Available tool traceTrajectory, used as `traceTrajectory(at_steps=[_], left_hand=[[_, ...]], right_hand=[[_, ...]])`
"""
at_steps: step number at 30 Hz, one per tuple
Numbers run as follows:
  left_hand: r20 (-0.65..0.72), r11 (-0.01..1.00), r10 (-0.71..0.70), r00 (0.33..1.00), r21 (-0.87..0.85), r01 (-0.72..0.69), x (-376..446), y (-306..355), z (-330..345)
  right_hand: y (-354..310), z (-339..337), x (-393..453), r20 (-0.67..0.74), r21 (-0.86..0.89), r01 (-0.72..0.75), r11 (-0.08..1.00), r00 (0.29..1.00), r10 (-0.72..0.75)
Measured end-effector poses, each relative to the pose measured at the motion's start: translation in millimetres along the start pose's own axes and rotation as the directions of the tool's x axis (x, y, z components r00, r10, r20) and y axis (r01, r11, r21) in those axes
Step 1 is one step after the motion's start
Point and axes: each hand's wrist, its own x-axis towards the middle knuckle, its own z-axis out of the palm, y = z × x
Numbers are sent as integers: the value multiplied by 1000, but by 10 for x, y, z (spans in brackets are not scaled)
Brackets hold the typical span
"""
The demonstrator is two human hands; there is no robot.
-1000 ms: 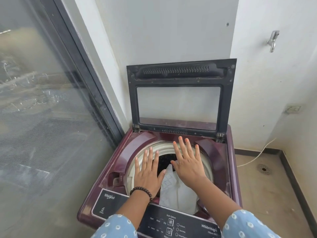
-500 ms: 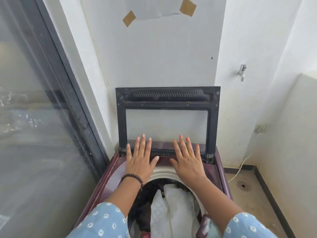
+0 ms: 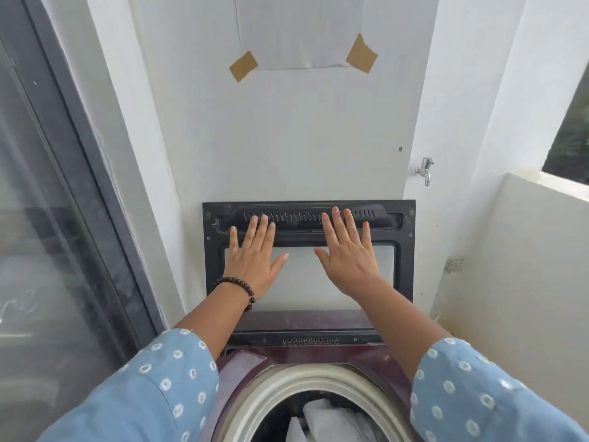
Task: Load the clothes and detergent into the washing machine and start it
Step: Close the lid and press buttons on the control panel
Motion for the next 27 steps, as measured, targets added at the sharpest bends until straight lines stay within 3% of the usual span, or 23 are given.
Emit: traceTrajectory(at_steps=[13, 27], left_hand=[[-9, 987, 101, 995, -124, -101, 594, -156, 37], [-73, 983, 53, 996, -173, -65, 377, -28, -43]], right_hand=[[-8, 46, 563, 37, -24, -91, 996, 995, 91], [-111, -256, 442, 9, -40, -107, 993, 994, 108]])
